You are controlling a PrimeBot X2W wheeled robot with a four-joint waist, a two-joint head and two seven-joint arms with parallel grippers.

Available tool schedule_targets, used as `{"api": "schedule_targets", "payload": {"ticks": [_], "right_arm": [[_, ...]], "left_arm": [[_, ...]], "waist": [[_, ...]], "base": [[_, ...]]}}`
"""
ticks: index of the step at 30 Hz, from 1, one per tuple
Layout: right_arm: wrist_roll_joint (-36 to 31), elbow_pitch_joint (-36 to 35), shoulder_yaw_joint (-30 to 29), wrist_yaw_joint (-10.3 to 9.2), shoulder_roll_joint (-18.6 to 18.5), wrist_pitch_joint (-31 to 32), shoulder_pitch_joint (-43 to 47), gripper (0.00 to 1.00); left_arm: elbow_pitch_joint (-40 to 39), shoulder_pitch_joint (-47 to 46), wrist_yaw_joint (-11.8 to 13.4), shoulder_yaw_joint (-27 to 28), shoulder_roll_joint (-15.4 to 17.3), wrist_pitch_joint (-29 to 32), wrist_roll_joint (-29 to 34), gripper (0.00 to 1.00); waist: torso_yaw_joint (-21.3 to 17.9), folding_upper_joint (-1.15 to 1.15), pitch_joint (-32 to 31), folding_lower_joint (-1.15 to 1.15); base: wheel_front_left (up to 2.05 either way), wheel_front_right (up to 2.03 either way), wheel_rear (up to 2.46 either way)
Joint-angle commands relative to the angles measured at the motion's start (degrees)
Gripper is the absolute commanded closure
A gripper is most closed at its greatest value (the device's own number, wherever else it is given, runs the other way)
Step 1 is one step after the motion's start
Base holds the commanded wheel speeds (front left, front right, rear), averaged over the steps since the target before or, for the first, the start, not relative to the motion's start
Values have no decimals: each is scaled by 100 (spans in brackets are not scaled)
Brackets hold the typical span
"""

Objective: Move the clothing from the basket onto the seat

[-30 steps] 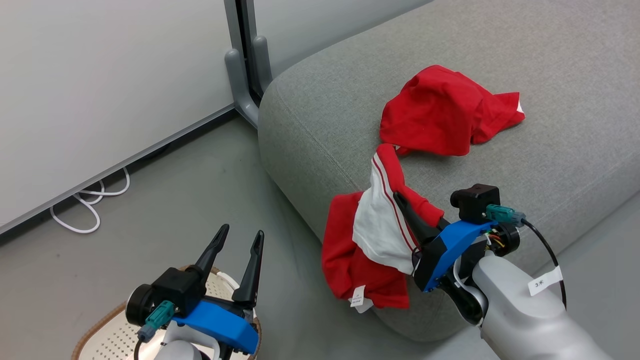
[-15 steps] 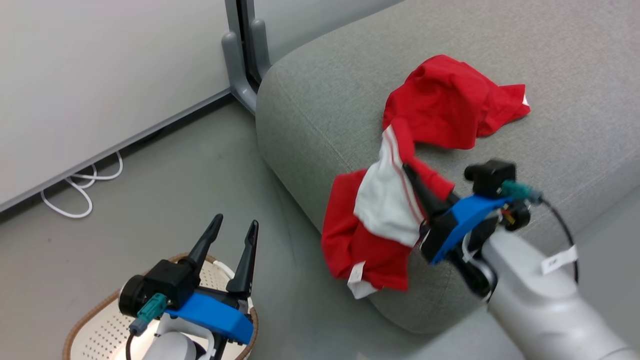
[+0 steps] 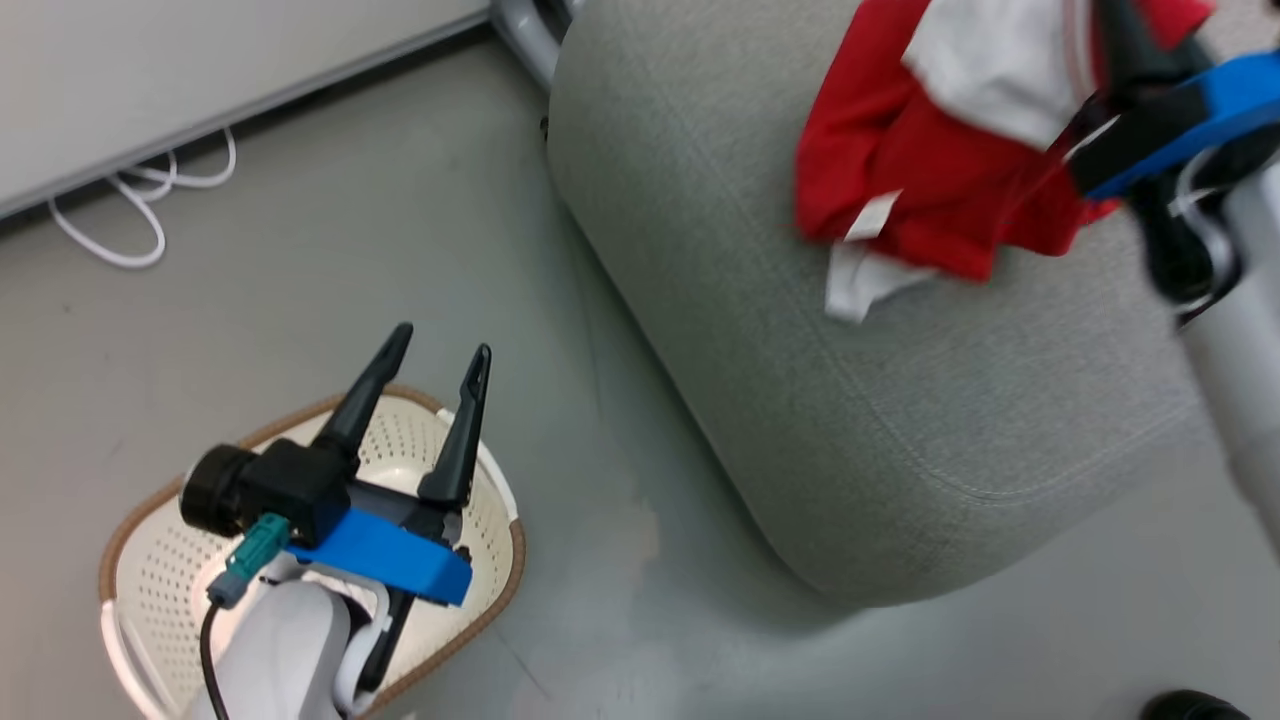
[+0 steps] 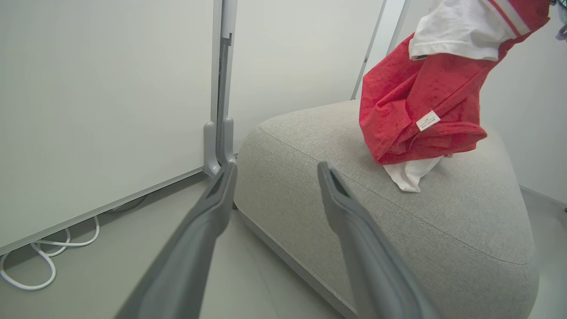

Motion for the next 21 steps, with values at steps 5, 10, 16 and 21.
{"api": "schedule_targets", "payload": {"ticks": [5,10,16,21], "right_arm": [[-455,-213,-1146,1,-766,77,-593,100],[-822,-300,-2180,1,-1250,232,-535,100],[-1121,42,-3065,1,-1080,209,-46,100],[-1342,447,-3709,1,-852,33,259,100]], "left_arm": [[-230,-607,-10,-126,227,-17,79,0],[-433,-928,-10,-187,274,-17,76,0],[-601,-1125,-10,-257,326,-17,93,0],[-647,-1220,-10,-339,347,-17,119,0]], "waist": [[577,0,1014,0],[860,0,1498,0],[1057,0,1848,0],[1224,0,2000,0]], "base": [[0,0,0],[0,0,0],[0,0,0],[0,0,0]]}}
